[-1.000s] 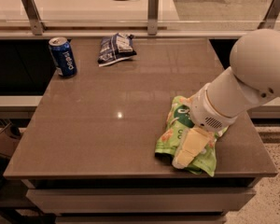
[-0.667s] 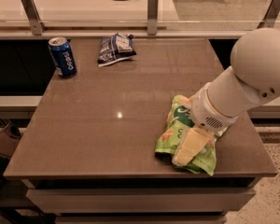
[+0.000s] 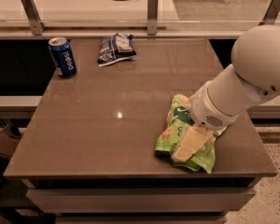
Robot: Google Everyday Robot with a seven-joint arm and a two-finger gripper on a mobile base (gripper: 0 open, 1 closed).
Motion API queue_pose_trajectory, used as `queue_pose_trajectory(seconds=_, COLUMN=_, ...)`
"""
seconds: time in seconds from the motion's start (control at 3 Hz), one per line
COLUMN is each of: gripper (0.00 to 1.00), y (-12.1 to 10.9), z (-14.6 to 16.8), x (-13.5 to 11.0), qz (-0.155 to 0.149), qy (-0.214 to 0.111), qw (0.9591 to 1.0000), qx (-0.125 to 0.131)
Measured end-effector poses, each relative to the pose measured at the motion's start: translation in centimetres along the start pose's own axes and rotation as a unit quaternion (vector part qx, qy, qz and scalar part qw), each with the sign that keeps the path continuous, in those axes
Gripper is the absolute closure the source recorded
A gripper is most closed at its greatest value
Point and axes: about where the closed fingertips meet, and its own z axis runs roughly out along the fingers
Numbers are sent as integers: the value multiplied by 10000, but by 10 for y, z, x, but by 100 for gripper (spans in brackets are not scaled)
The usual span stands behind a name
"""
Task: Move green rice chip bag near blue chip bag
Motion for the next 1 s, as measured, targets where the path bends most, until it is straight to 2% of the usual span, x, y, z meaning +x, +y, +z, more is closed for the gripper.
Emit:
queue_pose_trajectory(seconds=0.33, gripper=100, y=0, z=-2, x=-1, qz=-3, qy=1, qw=10000, qx=3)
queue_pose_trajectory(seconds=1.0, gripper=100, y=0, z=-2, x=-1, qz=-3, qy=0, qw=10000, qx=3)
